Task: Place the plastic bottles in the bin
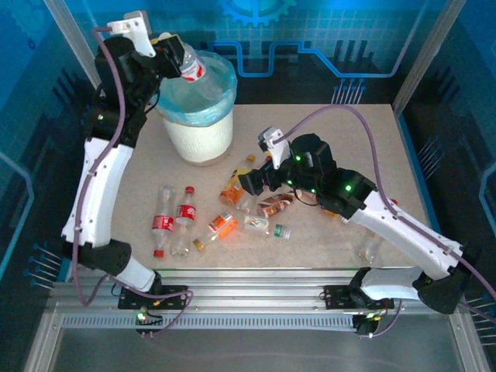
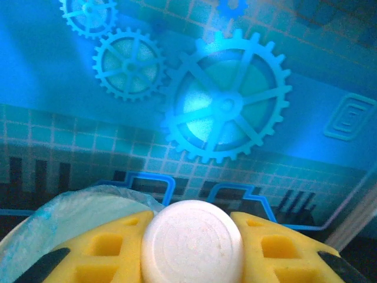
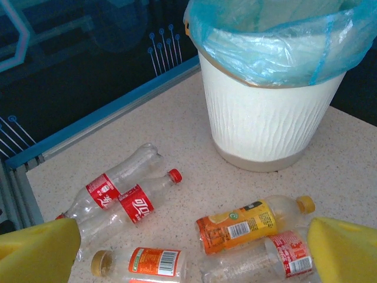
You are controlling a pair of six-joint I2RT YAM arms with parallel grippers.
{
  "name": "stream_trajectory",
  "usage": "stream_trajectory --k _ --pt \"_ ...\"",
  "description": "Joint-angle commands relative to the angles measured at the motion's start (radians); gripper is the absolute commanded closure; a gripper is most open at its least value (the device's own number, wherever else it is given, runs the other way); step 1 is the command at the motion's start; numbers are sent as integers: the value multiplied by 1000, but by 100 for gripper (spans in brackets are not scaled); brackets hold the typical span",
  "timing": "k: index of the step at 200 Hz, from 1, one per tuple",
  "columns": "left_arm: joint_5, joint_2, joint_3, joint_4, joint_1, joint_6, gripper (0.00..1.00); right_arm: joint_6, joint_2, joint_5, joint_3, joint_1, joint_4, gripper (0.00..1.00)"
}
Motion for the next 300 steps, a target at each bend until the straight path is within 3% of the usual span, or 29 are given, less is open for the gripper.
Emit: stream_trajectory --k 1,85,185,206,236,300 --pt "-41 61 77 61 28 17 100 0 15 5 52 -5 -31 0" --pt "-64 290 235 27 68 10 100 70 -18 5 7 -10 -101 1" --pt "-25 449 250 -70 68 61 98 87 2 -6 -18 -24 -132 4" --pt "-16 466 251 -87 68 60 91 93 19 -20 -7 -33 -147 4" --pt "-6 467 252 -85 68 54 57 93 25 -22 -1 -32 -155 4" --pt "8 440 279 -104 67 48 53 96 41 -32 9 -39 -159 3"
